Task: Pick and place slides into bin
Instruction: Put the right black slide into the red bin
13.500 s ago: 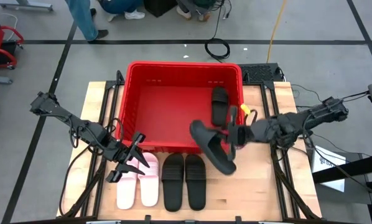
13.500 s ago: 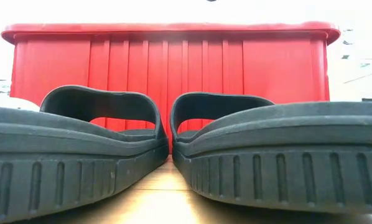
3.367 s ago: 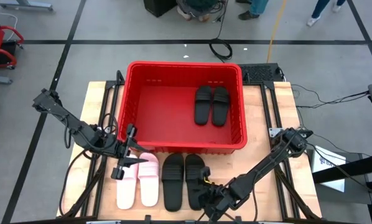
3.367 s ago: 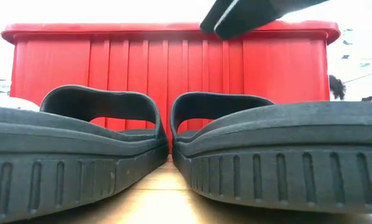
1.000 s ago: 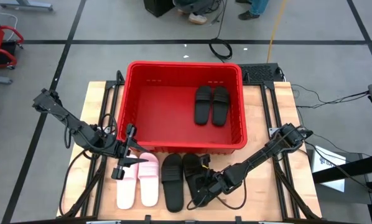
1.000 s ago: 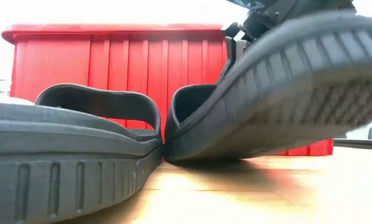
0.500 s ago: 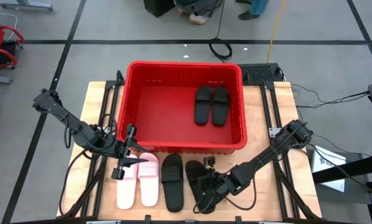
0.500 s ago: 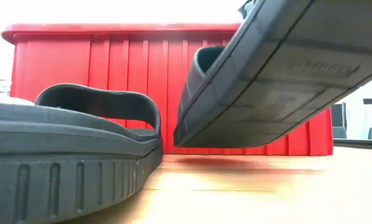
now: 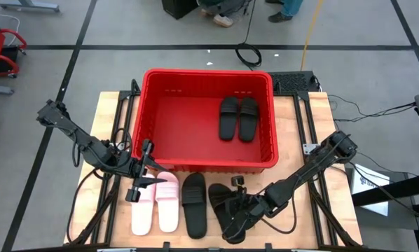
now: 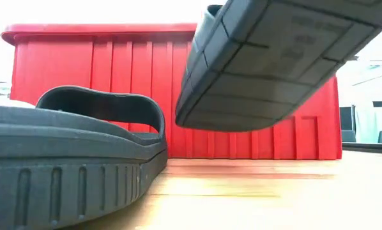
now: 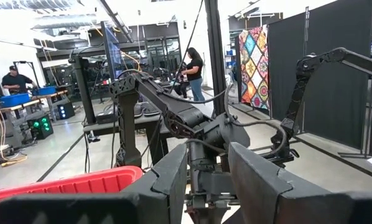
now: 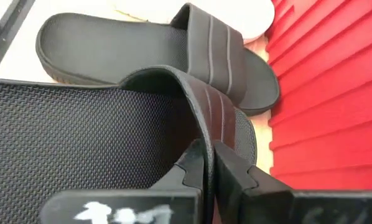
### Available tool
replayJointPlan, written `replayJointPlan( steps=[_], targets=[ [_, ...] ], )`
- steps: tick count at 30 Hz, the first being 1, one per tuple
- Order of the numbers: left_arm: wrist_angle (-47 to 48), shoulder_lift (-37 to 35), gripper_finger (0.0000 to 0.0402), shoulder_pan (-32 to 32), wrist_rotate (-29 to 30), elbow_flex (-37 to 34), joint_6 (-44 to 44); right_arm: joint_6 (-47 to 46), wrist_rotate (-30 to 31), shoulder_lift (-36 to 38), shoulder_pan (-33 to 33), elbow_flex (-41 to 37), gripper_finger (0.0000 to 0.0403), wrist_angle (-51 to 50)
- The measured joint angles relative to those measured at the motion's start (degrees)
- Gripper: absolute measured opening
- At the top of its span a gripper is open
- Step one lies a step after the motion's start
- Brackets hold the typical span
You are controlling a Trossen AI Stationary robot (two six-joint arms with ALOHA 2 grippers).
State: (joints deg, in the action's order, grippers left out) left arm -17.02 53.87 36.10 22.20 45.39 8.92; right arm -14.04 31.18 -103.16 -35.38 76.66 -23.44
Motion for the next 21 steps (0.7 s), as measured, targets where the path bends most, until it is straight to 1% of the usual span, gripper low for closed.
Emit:
replayJointPlan(
  steps=[6,15,21],
  targets=[
    [0.5,0.0,0.0127,0.0,0.0,0.0,-0.4,1.2,-0.1,1.6,0.0,0.0,0.0008,2.2],
    [0.6,0.0,0.0127,0.0,0.0,0.0,-0.8,8.9,-3.0,3.8,0.0,0.0,0.0008,9.8],
    [0.7,0.0,0.0127,0.0,0.0,0.0,-0.9,13.8,-2.8,5.9,0.0,0.0,0.0008,12.5]
  ],
)
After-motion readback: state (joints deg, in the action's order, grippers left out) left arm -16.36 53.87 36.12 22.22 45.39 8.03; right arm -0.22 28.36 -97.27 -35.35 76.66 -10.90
